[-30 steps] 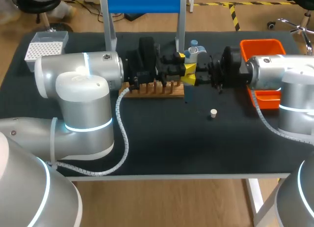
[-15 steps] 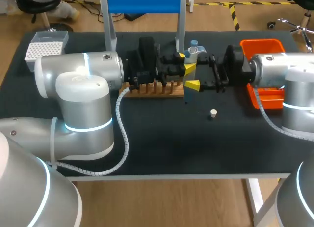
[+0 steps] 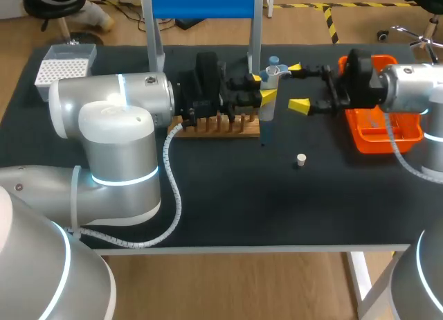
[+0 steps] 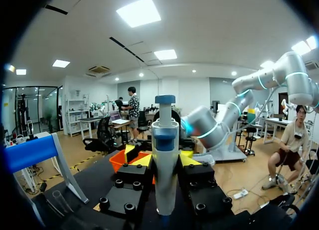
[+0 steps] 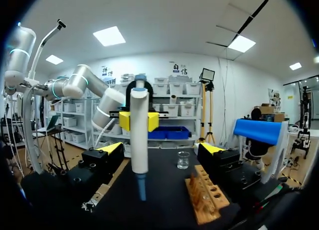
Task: Invert the test tube, pick up the pipette, mount the tip to pipette, aspirate from beaker and dispense into the tube, eject the tip, return the pipette, and cap with the stopper.
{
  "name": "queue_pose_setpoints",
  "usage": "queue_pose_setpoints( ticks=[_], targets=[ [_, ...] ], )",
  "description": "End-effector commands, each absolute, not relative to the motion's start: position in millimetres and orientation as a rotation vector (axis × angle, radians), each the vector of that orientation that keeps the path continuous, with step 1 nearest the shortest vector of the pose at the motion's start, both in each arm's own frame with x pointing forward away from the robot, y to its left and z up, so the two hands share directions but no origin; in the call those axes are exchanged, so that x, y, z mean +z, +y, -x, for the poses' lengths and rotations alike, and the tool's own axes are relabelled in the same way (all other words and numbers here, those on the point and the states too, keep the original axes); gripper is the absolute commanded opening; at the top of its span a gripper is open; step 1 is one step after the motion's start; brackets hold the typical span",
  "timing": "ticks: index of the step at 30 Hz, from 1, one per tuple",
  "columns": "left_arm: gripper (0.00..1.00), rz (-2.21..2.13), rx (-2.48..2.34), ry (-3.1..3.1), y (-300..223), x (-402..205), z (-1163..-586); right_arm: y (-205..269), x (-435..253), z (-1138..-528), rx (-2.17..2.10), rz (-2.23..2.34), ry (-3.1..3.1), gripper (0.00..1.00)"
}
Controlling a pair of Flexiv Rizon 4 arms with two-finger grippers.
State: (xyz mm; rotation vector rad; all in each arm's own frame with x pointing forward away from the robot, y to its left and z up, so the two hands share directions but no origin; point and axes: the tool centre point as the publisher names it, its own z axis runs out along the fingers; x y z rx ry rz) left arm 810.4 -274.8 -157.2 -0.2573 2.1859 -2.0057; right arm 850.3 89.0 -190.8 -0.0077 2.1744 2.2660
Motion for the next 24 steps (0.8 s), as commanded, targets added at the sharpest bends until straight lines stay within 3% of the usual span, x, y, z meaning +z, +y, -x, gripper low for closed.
queue_pose_setpoints(
  ticks=[1,24],
  targets=[
    [0.0,0.26,-2.005,2.184,-275,-157,-810,76,-187,-864,2.238,-0.038,2.171,1.0],
    [0.0,0.26,-2.005,2.184,-275,-157,-810,115,-165,-1011,1.986,-0.259,2.223,1.0]
  ],
)
